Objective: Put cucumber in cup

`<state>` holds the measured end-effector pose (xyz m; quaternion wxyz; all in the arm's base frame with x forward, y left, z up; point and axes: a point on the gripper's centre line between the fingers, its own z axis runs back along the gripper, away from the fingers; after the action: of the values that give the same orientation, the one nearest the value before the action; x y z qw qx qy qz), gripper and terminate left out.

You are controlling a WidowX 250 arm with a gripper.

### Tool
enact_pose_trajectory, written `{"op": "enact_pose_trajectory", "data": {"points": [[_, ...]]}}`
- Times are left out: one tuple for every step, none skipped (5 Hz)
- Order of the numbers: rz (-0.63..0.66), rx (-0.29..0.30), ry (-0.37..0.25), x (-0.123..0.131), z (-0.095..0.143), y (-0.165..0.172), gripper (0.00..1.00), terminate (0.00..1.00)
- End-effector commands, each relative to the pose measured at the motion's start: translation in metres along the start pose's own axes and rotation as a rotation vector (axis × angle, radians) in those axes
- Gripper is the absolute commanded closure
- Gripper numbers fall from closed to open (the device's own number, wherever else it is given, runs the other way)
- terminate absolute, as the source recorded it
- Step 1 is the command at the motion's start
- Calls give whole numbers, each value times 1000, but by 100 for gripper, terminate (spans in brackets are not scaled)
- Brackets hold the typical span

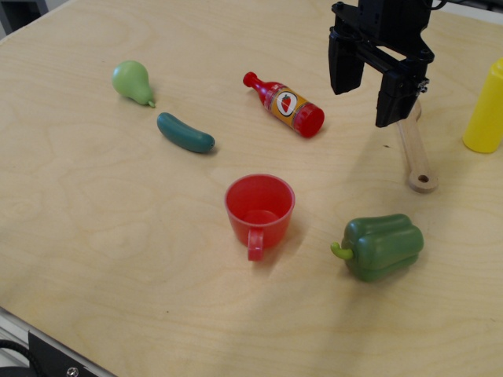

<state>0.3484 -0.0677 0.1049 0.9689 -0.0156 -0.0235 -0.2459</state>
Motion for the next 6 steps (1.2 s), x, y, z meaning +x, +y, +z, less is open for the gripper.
{"op": "enact_pose_trajectory", "data": {"points": [[0, 0, 0, 0, 0, 0, 0, 0], [-15, 44, -20, -28, 8, 13, 0, 0], [-34, 79, 3, -58, 25, 32, 0, 0], [-111, 55, 41, -81, 30, 56, 0, 0], [-286, -7, 154, -91, 20, 83, 0, 0], [-433, -41, 204, -98, 6, 106, 0, 0]]}}
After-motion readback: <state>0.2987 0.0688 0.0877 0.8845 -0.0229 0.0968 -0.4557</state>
